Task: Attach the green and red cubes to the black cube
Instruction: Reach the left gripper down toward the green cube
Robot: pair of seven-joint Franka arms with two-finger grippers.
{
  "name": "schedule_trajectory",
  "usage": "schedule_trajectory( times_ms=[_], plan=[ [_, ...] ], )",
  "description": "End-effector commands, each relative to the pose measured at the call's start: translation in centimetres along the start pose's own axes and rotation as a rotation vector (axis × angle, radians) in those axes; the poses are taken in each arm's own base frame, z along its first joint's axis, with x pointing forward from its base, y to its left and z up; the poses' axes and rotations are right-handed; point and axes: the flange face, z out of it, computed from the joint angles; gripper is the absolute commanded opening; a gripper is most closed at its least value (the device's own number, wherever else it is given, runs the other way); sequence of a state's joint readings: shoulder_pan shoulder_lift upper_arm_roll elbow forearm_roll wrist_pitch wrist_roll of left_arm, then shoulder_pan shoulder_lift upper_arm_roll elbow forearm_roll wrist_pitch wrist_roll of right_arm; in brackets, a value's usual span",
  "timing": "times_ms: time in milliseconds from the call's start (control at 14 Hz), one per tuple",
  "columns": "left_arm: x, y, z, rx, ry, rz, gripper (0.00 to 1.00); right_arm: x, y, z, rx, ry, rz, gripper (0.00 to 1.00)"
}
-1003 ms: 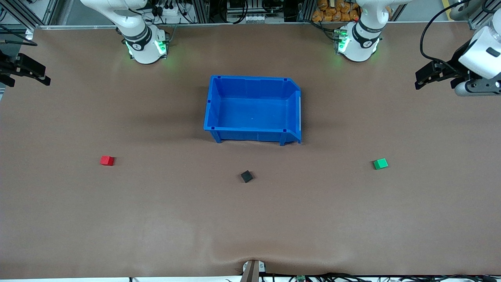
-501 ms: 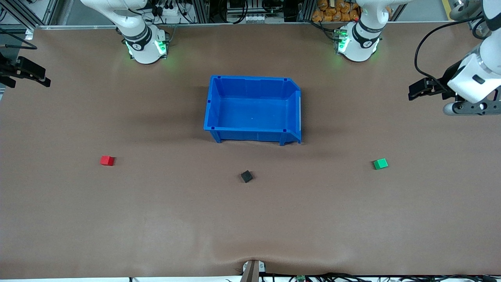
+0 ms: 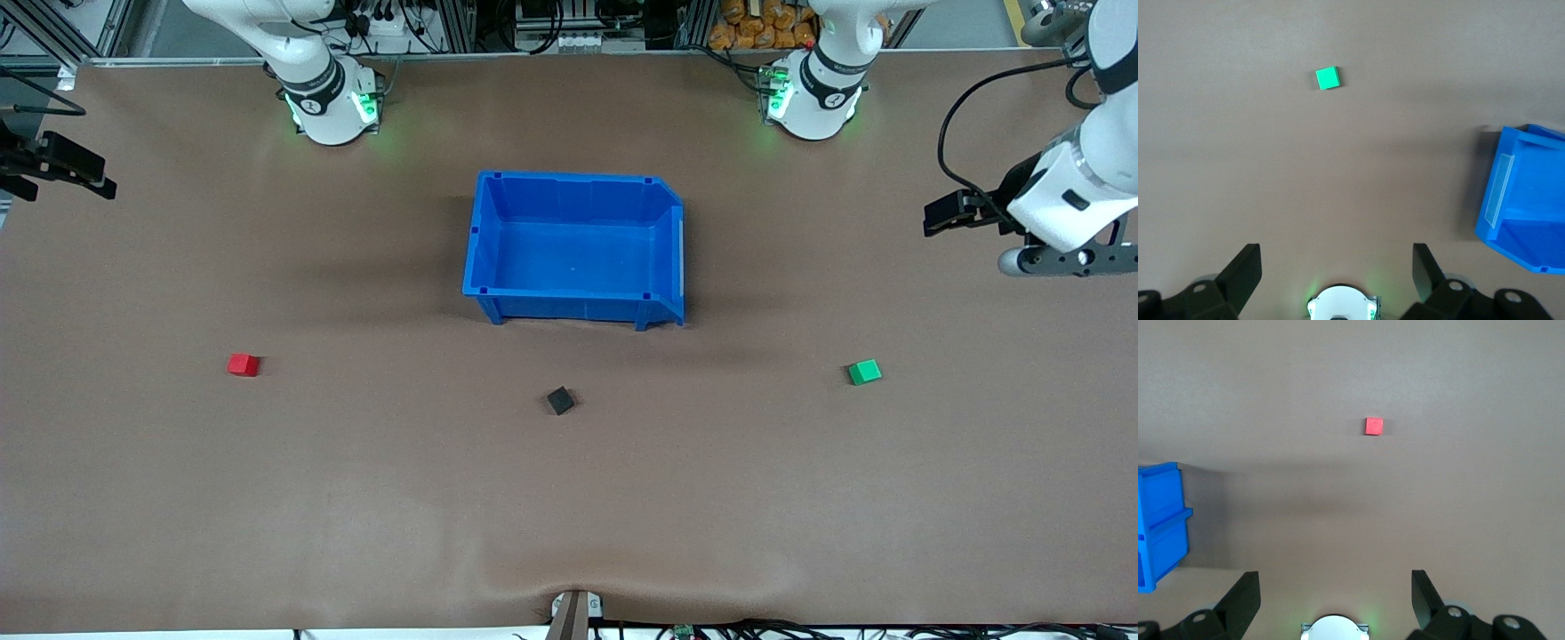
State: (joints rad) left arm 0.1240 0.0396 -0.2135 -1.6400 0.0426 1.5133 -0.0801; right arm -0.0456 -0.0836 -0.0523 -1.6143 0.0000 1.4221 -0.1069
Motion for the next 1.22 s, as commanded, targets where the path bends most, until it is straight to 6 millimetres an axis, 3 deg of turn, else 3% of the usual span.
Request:
schedule_trajectory(
  times_ms=[0,143,501,645,860,1146],
  plan=[
    [2.6,-1.2,1.8,0.002,-0.037,0.001,1.00,0.6,0.3,0.5,0.012,-0.004,0.005,1.00],
    [4.5,-3.5,4.3,-0.020,-0.057,-0.030,1.00,0.6,0.3,0.5,0.007,-0.003,0.002,1.00],
    [8.4,-3.4,11.1,-0.051,-0.061,-0.028,1.00,0.9,0.3,0.6,0.002,0.017,0.004,1.00],
    [9.2,-3.5,14.0,-0.053,-0.043,-0.029,1.00,1.0,0.3,0.5,0.002,0.026,0.004,1.00],
    [10.1,-5.3,18.2,-0.066,-0.039,-0.059,1.00,1.0,0.3,0.6,0.002,0.025,0.001,1.00],
    [10.6,-4.7,24.3,-0.079,0.012,-0.071,1.00,1.4,0.2,0.7,0.000,0.038,-0.010,1.00]
  ],
)
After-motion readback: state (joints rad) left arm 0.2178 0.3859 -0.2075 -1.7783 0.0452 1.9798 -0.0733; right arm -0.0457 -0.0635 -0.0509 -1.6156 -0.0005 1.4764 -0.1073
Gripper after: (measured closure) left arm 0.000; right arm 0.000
